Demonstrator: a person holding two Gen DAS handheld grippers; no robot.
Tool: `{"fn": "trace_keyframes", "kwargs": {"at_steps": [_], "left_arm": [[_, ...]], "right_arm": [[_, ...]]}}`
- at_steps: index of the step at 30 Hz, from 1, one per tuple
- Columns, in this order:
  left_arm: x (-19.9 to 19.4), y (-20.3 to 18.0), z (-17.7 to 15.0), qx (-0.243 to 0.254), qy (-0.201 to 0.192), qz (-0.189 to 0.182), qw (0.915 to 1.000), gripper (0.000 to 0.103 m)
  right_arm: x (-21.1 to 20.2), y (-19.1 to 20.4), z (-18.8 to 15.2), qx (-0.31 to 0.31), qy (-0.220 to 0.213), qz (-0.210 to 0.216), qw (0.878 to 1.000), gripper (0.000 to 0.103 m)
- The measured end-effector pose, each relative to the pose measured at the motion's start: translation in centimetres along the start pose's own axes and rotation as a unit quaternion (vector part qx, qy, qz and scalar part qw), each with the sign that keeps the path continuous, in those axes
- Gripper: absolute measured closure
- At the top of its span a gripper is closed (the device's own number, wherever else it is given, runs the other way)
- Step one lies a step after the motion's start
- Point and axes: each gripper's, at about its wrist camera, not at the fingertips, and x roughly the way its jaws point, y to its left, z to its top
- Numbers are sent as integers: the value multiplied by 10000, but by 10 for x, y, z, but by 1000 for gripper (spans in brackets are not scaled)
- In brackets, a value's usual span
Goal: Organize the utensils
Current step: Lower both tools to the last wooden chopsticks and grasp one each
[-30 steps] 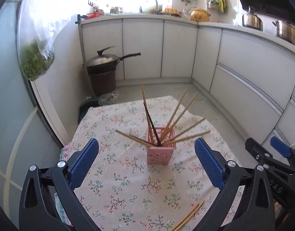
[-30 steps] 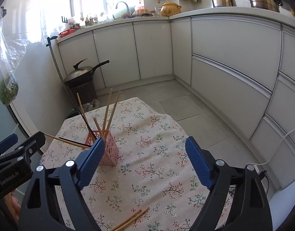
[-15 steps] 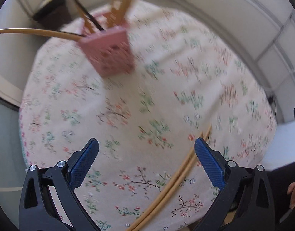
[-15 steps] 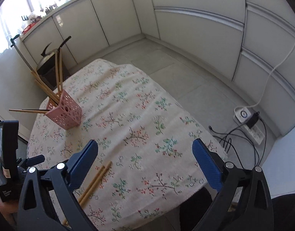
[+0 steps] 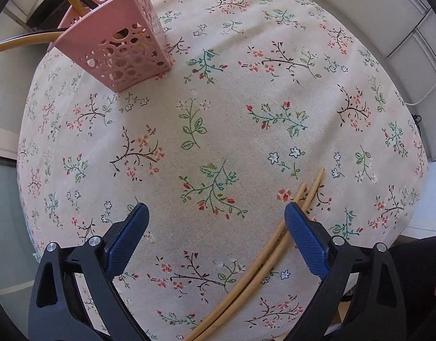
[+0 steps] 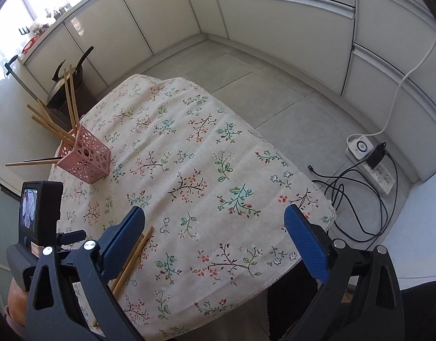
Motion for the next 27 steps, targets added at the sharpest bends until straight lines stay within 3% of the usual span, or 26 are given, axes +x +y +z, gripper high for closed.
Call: {"fn": "trace_keyframes", "kwargs": {"at_steps": [8,13,16,18,22,23,26,27], "left_arm": [[-1,-10,-4,149,22,-136,9998,11],[17,-16,-5,319,190,-99,9993,22],[13,-12,-7,322,79,-367,9988,44],[10,-9,-8,346,23,-419,9985,68],[8,7,-11,215,-19,-647,9977,86],[9,14,-12,152,-25,-702,9974,95],[11,39,-15,-120,-51,-867,9961,98],[9,45,-17,-172,-102,-761,9969,98]], "right_arm": [[5,0,0,65,99,-1,9999,7],[7,-1,0,94,99,-63,9999,7],[11,-1,0,131,148,-105,9997,7],[18,1,0,163,247,-106,9995,7],[37,11,-4,299,671,55,9973,7],[42,15,-5,309,773,98,9965,7],[53,28,-11,286,924,173,9952,7],[56,33,-13,249,960,187,9949,7]]}}
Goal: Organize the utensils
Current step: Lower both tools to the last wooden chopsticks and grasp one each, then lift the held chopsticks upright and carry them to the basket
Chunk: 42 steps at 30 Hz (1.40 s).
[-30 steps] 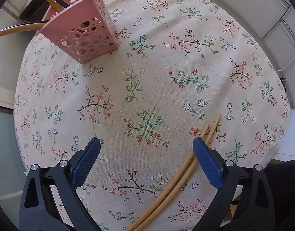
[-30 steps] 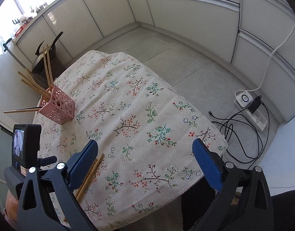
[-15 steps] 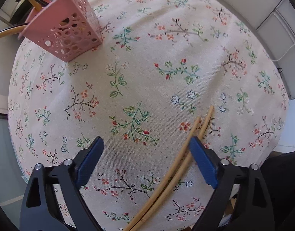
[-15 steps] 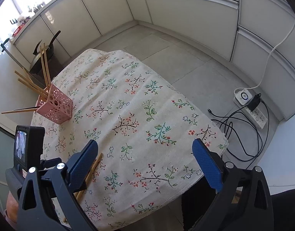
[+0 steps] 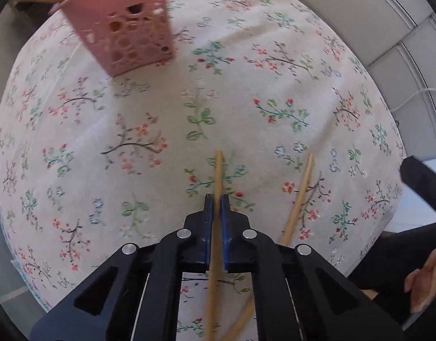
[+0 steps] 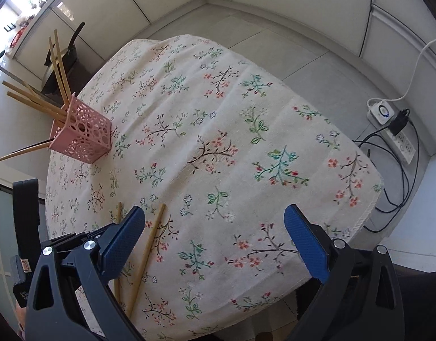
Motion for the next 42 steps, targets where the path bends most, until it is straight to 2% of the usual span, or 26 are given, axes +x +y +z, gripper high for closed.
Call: {"fn": "trace_keyframes", "kwargs": {"at_steps": [2,4,8,11,13,14,16,20,21,22,23,27,32,36,42], "left_arm": [[-6,9,-1,-33,-110,160,9998,98],[-19,15,-5,-80,-262,168,9995,98],[-54,21,-11,-176,-698,408,9966,98],[-81,26,-21,-296,-1082,709,9912,98],[-94,25,-23,-344,-1330,919,9862,98],[-98,21,-16,-356,-1415,1022,9840,98],[-107,21,-15,-385,-1564,1104,9807,98],[-114,18,-15,-399,-1727,1202,9768,98],[-116,18,-15,-416,-1767,1213,9759,98],[-118,19,-17,-430,-1798,1207,9753,98],[-118,19,-16,-445,-1831,1203,9747,98],[-124,18,-16,-482,-1975,1183,9720,98],[-143,19,-20,-576,-2334,998,9655,98],[-167,19,-27,-682,-2694,590,9588,98],[-197,15,-34,-844,-3107,262,9464,98]], "right_arm": [[8,10,-2,-97,132,9,9999,7],[20,23,-6,-207,317,4,9993,7],[38,47,-15,-554,572,-131,9967,7],[52,64,-25,-909,782,-300,9923,8],[63,74,-33,-1029,993,-366,9890,14],[65,78,-37,-1128,943,-518,9878,15],[65,90,-42,-1393,714,-690,9853,40],[65,101,-46,-1522,499,-751,9842,57],[65,102,-47,-1545,463,-740,9841,68],[65,104,-47,-1578,455,-690,9840,80],[65,105,-47,-1598,429,-661,9840,87],[61,102,-39,-1346,501,-42,9896,97],[19,99,-27,-1315,-98,525,9899,97],[-28,94,-15,-1455,-641,919,9830,97],[-70,84,7,-1390,-952,1333,9767,97]]}}
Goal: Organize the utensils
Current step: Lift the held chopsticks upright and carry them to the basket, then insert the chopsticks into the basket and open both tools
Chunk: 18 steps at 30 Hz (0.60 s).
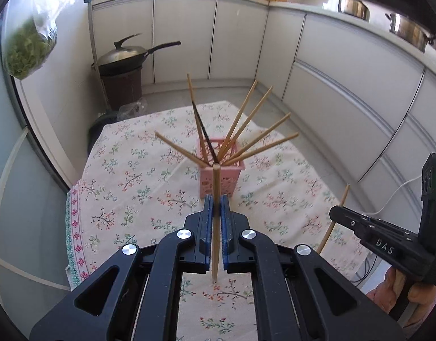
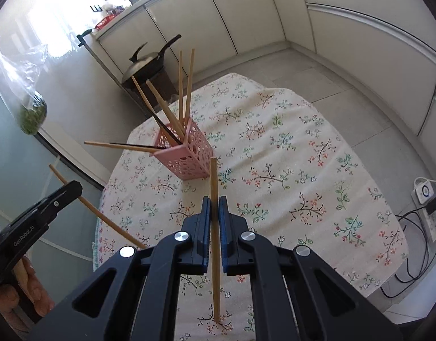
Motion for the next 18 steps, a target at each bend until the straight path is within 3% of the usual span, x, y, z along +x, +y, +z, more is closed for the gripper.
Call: {"fn": "trace_keyframes", "kwargs": {"at_steps": [7,13,18], "left_arm": [[-27,-14,33,-76,-510,-89,9986,98],[-44,-24,83,-41,-933,-77,9956,98],[-48,-21,114,-301,-1247,-51,9917,98]], "right_arm": [[-22,-19,28,279,-380,194,9987,97],[-34,-40,46,734,-526,441,9949,97],[-42,-52,54,925,-618,583,9921,97]]}}
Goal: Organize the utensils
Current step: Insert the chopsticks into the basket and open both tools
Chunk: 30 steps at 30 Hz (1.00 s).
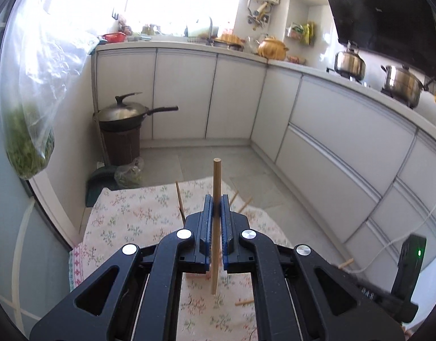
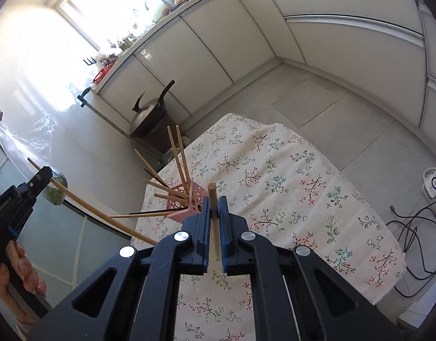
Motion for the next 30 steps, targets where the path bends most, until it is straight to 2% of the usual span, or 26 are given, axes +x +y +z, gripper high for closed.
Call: {"fn": "trace_keyframes", "kwargs": {"at_steps": [4,6,8,10,11,12,14,16,21,24,30], "left_arm": [[22,8,11,-381,-103,135,9991,98],[40,13,10,-517,-103,328,9981,97],[59,19,7,-673,112,456,9966,96],[71,27,2,-850,286,592,9942,81],[71,30,1,-883,270,718,9931,74],[65,33,-1,-894,162,830,9924,72],[51,38,0,-882,-15,909,9919,58],[38,44,1,-878,-154,940,9916,56],[0,62,-7,-1078,-518,965,9881,41],[-10,71,-14,-1123,-578,985,9871,40],[-7,84,-23,-1142,-470,937,9879,39]], "right_arm": [[-1,-7,4,95,-2,15,10000,97],[-1,-11,6,126,-3,-9,9999,97],[-2,-14,8,165,-4,-23,9999,97],[-3,-15,11,175,-24,-28,9998,97],[-5,-14,12,159,-31,-29,9999,97],[-7,-13,13,140,-42,-21,9999,97],[-14,-6,19,57,-83,48,9999,97],[-23,6,27,-71,-145,150,9998,97],[-47,47,48,-236,-223,655,9973,97],[-53,73,62,-284,-306,845,9955,97],[-39,123,88,-576,-787,672,9930,97]]}}
